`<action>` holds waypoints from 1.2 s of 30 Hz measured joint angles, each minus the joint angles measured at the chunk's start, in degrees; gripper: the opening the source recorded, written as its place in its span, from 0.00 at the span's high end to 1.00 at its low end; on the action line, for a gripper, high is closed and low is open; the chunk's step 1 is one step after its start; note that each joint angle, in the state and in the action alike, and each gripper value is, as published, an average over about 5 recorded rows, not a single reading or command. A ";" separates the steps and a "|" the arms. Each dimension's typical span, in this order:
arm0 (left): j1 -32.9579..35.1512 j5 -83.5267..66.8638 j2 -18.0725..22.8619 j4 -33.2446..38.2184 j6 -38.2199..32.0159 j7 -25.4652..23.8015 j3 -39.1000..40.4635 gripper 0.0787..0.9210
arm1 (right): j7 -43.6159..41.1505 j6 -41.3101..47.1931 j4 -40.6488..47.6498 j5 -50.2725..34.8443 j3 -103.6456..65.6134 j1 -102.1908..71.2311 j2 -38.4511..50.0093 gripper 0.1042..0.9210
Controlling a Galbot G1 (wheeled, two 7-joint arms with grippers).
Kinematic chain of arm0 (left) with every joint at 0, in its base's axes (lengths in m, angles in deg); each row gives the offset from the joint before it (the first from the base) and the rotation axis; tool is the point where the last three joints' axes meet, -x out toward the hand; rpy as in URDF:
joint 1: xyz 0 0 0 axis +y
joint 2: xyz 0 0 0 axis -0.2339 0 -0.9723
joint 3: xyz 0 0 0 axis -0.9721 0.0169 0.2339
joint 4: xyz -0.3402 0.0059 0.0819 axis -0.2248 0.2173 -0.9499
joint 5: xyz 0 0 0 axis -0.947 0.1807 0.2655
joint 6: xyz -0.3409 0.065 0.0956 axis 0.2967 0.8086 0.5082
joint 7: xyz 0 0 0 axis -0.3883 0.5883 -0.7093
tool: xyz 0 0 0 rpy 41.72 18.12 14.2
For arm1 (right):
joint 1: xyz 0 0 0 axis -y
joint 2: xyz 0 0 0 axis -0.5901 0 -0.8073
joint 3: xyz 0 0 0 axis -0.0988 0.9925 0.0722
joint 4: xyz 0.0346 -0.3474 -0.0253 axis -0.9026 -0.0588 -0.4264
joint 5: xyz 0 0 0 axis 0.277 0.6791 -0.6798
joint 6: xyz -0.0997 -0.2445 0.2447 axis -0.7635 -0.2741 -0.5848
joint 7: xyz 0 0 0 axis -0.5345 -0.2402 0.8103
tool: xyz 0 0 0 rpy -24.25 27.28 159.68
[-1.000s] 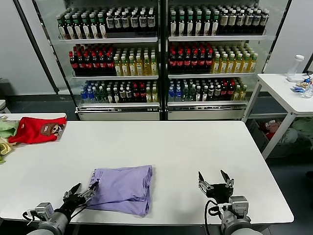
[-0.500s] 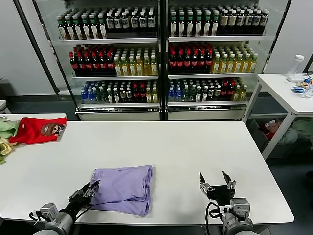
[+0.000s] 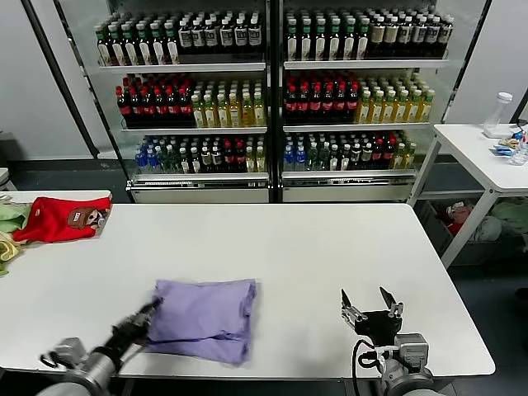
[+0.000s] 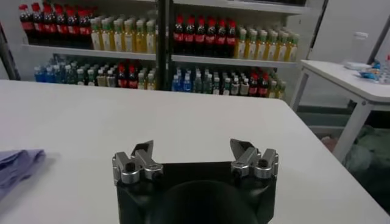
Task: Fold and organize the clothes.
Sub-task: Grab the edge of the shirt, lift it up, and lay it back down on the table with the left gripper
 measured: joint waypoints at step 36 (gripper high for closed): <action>0.02 19.62 3.31 13.65 -1.37 6.67 18.72 0.89 | -0.27 -0.01 -0.41 0.47 -0.56 -1.48 -0.31 0.12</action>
